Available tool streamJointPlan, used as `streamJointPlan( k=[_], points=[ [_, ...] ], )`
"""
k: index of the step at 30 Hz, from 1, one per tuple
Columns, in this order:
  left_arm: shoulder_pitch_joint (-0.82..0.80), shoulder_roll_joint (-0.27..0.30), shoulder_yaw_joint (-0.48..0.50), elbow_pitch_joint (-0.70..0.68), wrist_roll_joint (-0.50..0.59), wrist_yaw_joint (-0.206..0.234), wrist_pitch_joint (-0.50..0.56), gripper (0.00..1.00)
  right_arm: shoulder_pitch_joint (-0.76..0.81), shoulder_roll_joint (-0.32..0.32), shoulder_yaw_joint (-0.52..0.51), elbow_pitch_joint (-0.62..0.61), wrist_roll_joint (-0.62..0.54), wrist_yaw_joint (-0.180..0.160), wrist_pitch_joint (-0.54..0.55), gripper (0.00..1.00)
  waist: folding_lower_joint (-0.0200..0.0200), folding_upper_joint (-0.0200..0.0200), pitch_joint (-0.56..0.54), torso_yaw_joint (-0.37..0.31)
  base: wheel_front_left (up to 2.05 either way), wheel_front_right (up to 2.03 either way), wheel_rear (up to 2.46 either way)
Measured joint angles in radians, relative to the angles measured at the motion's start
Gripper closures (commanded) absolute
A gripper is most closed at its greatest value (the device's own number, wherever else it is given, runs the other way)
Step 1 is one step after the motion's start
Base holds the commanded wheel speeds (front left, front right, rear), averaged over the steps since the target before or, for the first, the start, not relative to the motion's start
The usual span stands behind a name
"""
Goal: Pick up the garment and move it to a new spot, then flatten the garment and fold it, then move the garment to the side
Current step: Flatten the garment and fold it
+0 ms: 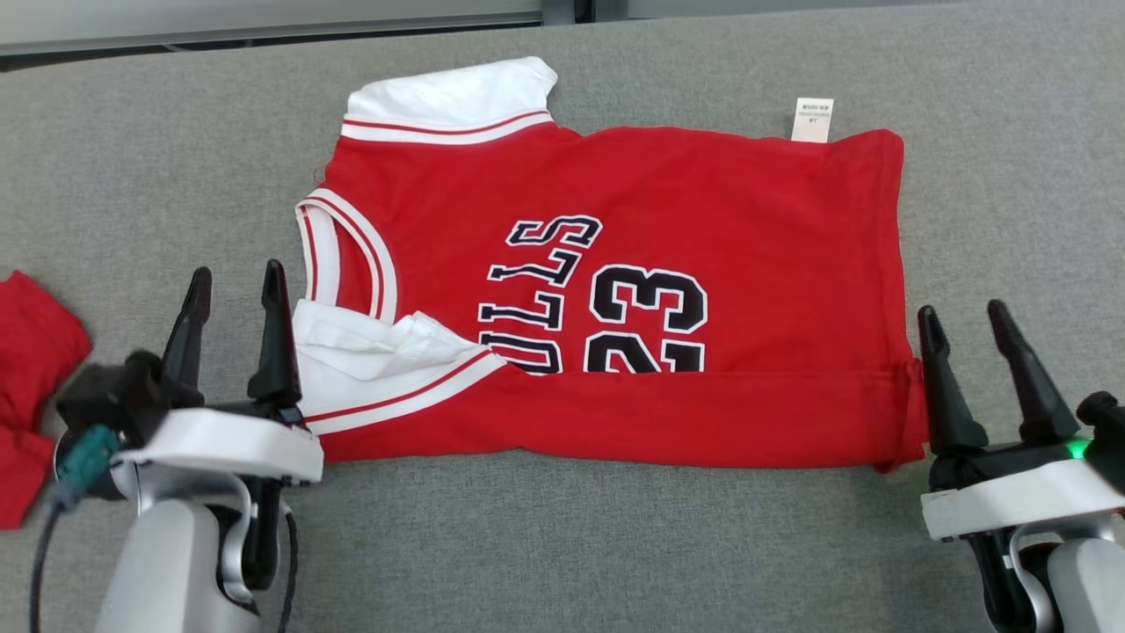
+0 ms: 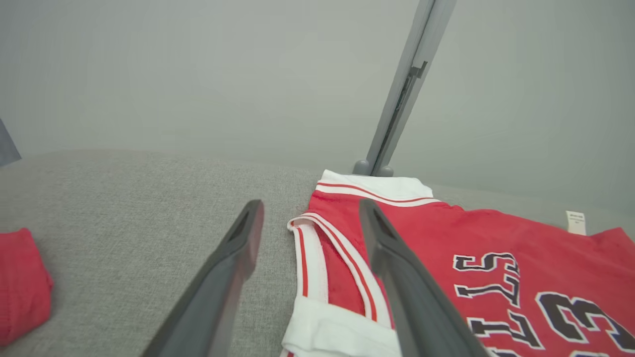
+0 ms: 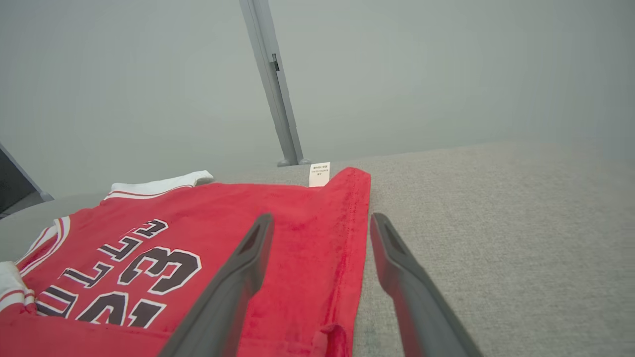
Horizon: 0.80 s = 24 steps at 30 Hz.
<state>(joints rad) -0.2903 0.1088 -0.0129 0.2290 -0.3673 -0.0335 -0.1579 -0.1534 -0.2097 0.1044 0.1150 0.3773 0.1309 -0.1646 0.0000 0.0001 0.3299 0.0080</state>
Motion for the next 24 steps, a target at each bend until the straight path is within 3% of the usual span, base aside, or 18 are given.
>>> streamJointPlan(
  k=[4, 11, 24],
  points=[
    [0.05, -0.009, -0.007, -0.035, 0.06, 0.03, -0.085, 0.0, 0.018, 0.001, -0.035, -0.038, -0.055, 0.0, -0.029, 0.0, 0.0, 0.0, -0.028, 0.005, 0.0, 0.0, 0.0],
    [0.195, -0.032, -0.038, -0.145, 0.125, 0.078, -0.102, 0.0, 0.115, 0.025, -0.062, -0.098, -0.103, 0.0, 0.016, 0.0, 0.0, 0.0, -0.091, 0.008, 0.0, 0.0, 0.0],
    [0.284, -0.018, -0.035, -0.106, 0.116, 0.089, -0.089, 0.0, 0.21, 0.047, -0.022, -0.134, -0.114, 0.0, 0.052, 0.0, 0.0, 0.0, -0.174, 0.003, 0.0, 0.0, 0.0]
  ],
)
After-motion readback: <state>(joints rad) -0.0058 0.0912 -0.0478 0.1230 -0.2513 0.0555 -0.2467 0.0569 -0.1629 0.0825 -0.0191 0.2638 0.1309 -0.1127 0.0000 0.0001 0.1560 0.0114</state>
